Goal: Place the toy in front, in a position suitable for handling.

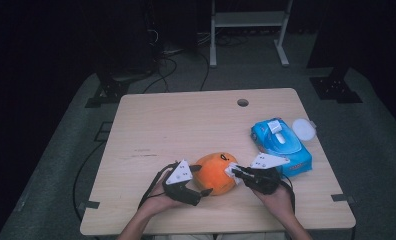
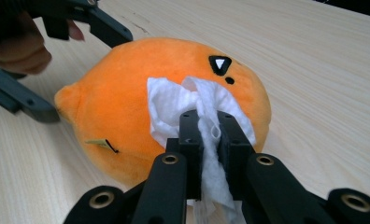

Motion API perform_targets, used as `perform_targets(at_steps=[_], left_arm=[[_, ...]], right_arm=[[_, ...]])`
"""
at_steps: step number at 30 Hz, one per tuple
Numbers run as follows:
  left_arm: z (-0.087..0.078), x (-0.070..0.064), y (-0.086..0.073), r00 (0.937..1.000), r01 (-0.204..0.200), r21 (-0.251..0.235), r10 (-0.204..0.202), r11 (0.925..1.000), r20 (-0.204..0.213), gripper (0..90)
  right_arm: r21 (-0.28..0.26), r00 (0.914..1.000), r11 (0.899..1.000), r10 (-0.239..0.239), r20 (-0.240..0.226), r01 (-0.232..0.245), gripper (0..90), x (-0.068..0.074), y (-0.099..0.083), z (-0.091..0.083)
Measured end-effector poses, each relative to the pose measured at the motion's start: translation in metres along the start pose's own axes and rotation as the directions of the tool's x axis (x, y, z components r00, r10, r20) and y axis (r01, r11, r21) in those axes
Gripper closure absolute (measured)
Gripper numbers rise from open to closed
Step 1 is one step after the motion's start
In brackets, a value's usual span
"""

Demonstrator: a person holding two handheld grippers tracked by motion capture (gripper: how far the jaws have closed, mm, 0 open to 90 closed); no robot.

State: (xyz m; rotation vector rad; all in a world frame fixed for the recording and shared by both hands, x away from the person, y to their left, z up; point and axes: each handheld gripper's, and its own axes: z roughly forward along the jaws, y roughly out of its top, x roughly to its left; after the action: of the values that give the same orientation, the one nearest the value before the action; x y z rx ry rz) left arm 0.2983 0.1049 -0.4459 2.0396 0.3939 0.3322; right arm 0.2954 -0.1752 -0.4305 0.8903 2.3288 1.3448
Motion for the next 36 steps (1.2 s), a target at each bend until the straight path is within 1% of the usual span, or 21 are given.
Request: perform_targets(at_steps=[2,4,6,8,12,14,16,18,19,20,22,23,24,26,27,28,30,31,33,34,36], left_arm=[[0.006,-0.002,-0.001,0.9986,-0.037,0.028,0.038,0.9989,-0.037,16.6],[0.008,-0.003,-0.002,0.9966,-0.052,0.033,0.054,0.9981,-0.062,17.7],[0.007,-0.002,-0.002,0.9951,-0.063,0.035,0.065,0.9974,-0.074,24.6],[0.006,-0.001,-0.001,0.9936,-0.076,0.033,0.079,0.9966,-0.08,33.9],[0.001,0.001,0.0,0.9958,-0.075,0.015,0.076,0.997,-0.052,45.7],[-0.002,0.002,0.001,0.9966,-0.074,0.005,0.074,0.9972,-0.035,48.6],[-0.005,0.003,0.002,0.9976,-0.07,-0.012,0.069,0.9975,-0.003,50.7],[-0.007,0.003,0.003,0.9977,-0.064,-0.026,0.064,0.9976,0.023,51.2],[-0.008,0.003,0.003,0.997,-0.061,-0.031,0.063,0.9976,0.045,51.2],[-0.008,0.003,0.003,0.9964,-0.062,-0.032,0.064,0.9975,0.056,51.3],[-0.008,0.003,0.002,0.9962,-0.054,-0.032,0.056,0.998,0.066,50.9],[-0.008,0.004,0.002,0.9964,-0.048,-0.034,0.05,0.9983,0.068,48.9],[-0.007,0.006,0.001,0.9975,-0.035,-0.038,0.037,0.9987,0.06,46.2],[-0.006,0.009,0.001,0.9995,0.001,-0.053,0.001,0.9986,0.031,31.5],[-0.006,0.01,0.002,0.9994,0.032,-0.058,-0.031,0.9978,0.014,25.3],[-0.006,0.011,0.002,0.9989,0.047,-0.057,-0.046,0.9973,0.002,20.0],[-0.005,0.012,0.001,0.9966,0.083,-0.054,-0.082,0.9951,0.009,18.3],[-0.004,0.012,0.001,0.9965,0.083,-0.046,-0.082,0.9955,0.017,19.9],[-0.003,0.009,0.002,0.9988,0.049,-0.041,-0.048,0.998,0.011,26.3],[-0.003,0.008,0.003,0.9991,0.04,-0.043,-0.04,0.9983,0.013,29.7],[-0.002,0.005,0.005,0.9998,0.009,-0.045,-0.008,0.999,0.018,32.5]], right_arm=[[0.003,0.9999,1.0,-0.015,0.002,0.015,81.5,0.003,0.0,0.001],[0.004,0.9997,1.0,-0.023,0.003,0.023,81.6,0.006,0.001,0.002],[0.006,0.9997,1.0,-0.024,0.007,0.024,81.5,0.008,0.001,0.002],[0.005,0.9996,1.0,-0.029,0.006,0.029,81.6,0.01,0.001,0.002],[0.003,0.9991,0.999,-0.042,0.009,0.042,81.5,0.015,0.003,0.0],[0.002,0.999,0.999,-0.044,0.003,0.044,81.6,0.018,0.006,-0.003],[-0.001,0.9989,0.999,-0.046,-0.01,0.046,81.6,0.022,0.007,-0.007],[-0.007,0.9981,0.998,-0.057,-0.022,0.057,81.6,0.026,0.009,-0.01],[-0.01,0.9974,0.998,-0.066,-0.028,0.066,81.6,0.029,0.011,-0.012],[-0.015,0.996,0.996,-0.084,-0.03,0.084,81.6,0.033,0.013,-0.014],[-0.016,0.9953,0.996,-0.093,-0.028,0.092,81.5,0.037,0.015,-0.015],[-0.014,0.9949,0.995,-0.097,-0.026,0.097,81.6,0.036,0.014,-0.014],[-0.011,0.9951,0.995,-0.095,-0.026,0.095,81.5,0.035,0.014,-0.014],[-0.007,0.9971,0.997,-0.071,-0.024,0.071,81.6,0.029,0.011,-0.012],[-0.006,0.9977,0.998,-0.065,-0.021,0.065,81.5,0.027,0.01,-0.011],[-0.005,0.9985,0.999,-0.049,-0.022,0.049,81.5,0.023,0.009,-0.011],[-0.004,0.9989,0.999,-0.041,-0.022,0.041,81.5,0.02,0.009,-0.011],[-0.006,0.999,0.999,-0.041,-0.019,0.041,81.5,0.021,0.009,-0.011],[-0.006,0.9984,0.999,-0.054,-0.015,0.054,81.5,0.026,0.011,-0.011],[-0.015,0.9972,0.997,-0.072,-0.019,0.071,81.5,0.033,0.013,-0.009],[-0.029,0.9951,0.996,-0.087,-0.048,0.085,81.5,0.039,0.016,-0.007]])
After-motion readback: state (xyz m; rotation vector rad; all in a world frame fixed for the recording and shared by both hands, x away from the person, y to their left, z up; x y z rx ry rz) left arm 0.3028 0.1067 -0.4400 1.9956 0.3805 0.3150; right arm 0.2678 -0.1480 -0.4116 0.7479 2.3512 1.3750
